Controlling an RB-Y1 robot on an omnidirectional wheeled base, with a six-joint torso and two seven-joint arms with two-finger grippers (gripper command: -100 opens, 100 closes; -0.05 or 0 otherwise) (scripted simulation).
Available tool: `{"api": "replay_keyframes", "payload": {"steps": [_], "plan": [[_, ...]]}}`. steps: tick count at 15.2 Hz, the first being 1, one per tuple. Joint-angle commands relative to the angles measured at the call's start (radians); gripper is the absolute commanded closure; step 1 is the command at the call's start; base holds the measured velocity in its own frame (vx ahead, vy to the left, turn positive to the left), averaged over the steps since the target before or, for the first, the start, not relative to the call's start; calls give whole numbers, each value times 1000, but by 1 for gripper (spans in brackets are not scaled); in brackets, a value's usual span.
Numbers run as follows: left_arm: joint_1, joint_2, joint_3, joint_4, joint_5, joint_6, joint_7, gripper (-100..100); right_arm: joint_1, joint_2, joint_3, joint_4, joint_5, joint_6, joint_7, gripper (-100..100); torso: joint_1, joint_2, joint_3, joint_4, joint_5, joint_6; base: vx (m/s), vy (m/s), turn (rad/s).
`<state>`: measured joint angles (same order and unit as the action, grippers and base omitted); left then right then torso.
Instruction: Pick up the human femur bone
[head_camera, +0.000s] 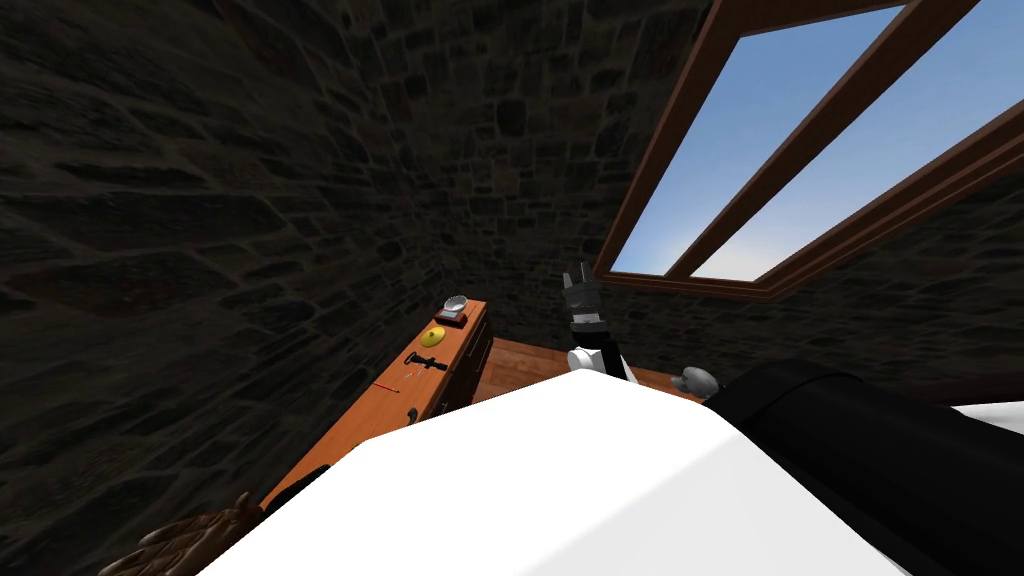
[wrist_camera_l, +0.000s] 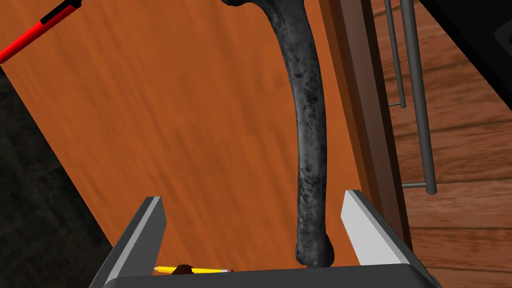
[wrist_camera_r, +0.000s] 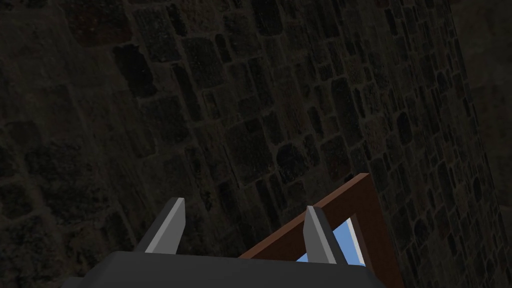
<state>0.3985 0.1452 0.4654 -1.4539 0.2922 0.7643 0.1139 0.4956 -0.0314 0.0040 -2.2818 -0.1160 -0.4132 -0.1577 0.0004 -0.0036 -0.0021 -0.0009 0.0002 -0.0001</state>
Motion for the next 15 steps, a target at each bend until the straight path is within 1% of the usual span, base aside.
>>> {"api": "replay_keyframes", "payload": {"steps": [1, 3, 5, 6, 7, 10, 11, 12, 13, 14, 15], "plan": [[-5, 0, 11, 22, 8, 31, 3, -100, 0, 0, 0, 0, 0, 0, 0, 0, 0, 0, 0, 0, 0, 0, 42, 14, -32], [-9, -7, 26, 49, 14, 70, 8, -100, 0, 0, 0, 0, 0, 0, 0, 0, 0, 0, 0, 0, 0, 0, 41, 7, -30], [-12, -12, 36, 67, 17, 95, 11, -100, 0, 0, 0, 0, 0, 0, 0, 0, -1, 0, 0, 0, 0, 0, 45, 8, -31], [-12, -7, 30, 57, 17, 79, 9, -100, 0, 0, 0, 0, 0, 0, 0, 0, 0, 0, 0, 0, 0, 0, 24, 6, -8], [-23, -10, 24, 93, 12, 56, 9, -100, 0, 0, 0, 0, 0, 0, 0, 0, -1, 1, 0, 0, 0, 0, 12, 17, 25], [-36, -12, 16, 127, 6, 28, 10, -100, 0, 0, 0, 0, 0, 0, 0, 0, 1, 2, 1, 1, 0, 0, 10, 36, 27], [-44, -14, 11, 150, 1, 9, 10, -100, 0, 0, 0, 0, 0, 0, 0, 0, 1, 2, 1, 1, 0, 0, 10, 38, 25], [-48, -15, 8, 161, -1, 0, 11, -100, 0, 0, 0, 0, 0, 0, 0, 0, 2, 2, 1, 1, 0, 0, 11, 39, 24], [-42, -13, 12, 147, 4, 13, 9, -100, 0, 0, 0, 0, 0, 0, 0, 0, 2, 2, 1, 1, 0, 0, 8, 23, 5], [-43, -14, 11, 150, 3, 9, 9, 100, 0, 0, 0, 0, 0, 0, 0, 0, 1, 3, 1, 1, 0, 0, 3, 9, -2], [-43, -14, 11, 150, 3, 8, 9, 100, 0, 0, 0, 0, 0, 0, 0, 0, 0, 3, 2, 1, 0, 0, 0, 0, 0]]}}
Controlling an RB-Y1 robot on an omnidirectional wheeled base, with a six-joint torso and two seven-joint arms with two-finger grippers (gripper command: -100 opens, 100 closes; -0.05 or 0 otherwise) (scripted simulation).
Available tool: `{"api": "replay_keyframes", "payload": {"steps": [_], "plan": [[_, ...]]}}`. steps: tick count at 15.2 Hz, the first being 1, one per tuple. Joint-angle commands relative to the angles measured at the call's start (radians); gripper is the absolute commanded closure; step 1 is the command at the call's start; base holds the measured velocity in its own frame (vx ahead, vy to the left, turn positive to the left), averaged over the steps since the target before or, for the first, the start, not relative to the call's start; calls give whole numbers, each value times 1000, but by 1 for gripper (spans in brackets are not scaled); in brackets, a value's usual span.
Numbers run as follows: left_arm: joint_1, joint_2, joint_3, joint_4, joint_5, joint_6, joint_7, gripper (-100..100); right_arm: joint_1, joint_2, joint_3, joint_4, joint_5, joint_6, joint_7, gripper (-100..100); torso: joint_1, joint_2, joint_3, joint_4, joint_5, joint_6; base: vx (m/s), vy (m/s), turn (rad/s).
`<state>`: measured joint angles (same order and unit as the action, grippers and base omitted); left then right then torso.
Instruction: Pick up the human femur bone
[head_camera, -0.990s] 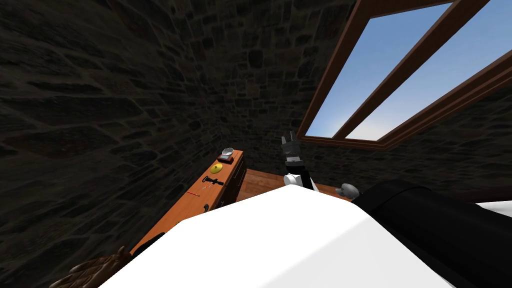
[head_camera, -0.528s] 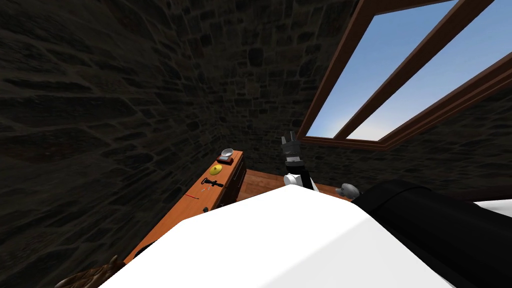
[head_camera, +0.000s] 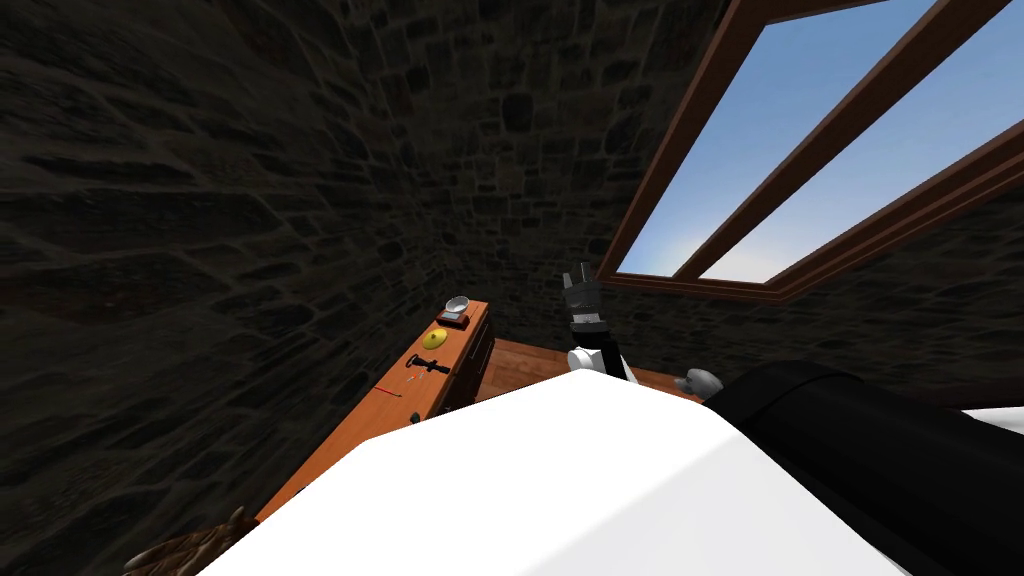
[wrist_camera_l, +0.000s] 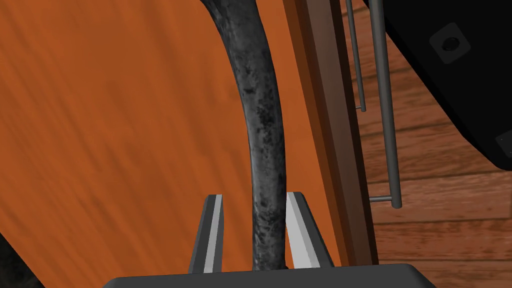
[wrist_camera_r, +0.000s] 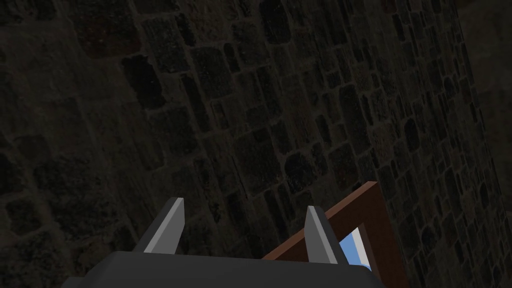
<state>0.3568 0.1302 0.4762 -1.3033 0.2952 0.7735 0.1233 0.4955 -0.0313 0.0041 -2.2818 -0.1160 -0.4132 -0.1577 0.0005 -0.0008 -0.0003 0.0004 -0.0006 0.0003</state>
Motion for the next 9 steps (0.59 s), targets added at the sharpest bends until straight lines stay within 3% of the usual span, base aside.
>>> {"api": "replay_keyframes", "payload": {"steps": [1, 3, 4, 8, 9], "plan": [[0, 0, 0, 0, 0, 0, 0, 100, 0, 0, 0, 0, 0, 0, 0, 0, 0, 0, 0, 0, 0, 0, 0, 0, 0], [-1, 1, 0, -1, 0, 0, 0, 100, 0, 0, 0, 0, 0, 0, 0, 0, 0, 0, 0, 0, 1, 0, 0, 0, 0], [10, 4, 8, -35, 5, 28, 0, 100, 0, 0, 0, 0, 0, 0, 0, 0, 0, 0, 0, 0, 1, 0, -4, -22, -35], [31, 8, 21, -92, 15, 75, 0, 100, 0, 0, 0, 0, 0, 0, 0, 0, -4, 1, 1, 0, 0, 0, -12, -44, -30], [25, 8, 17, -75, 14, 58, -1, 100, 0, 0, 0, 0, 0, 0, 0, 0, -4, 1, 1, 0, -1, 0, -5, -26, -1]]}}
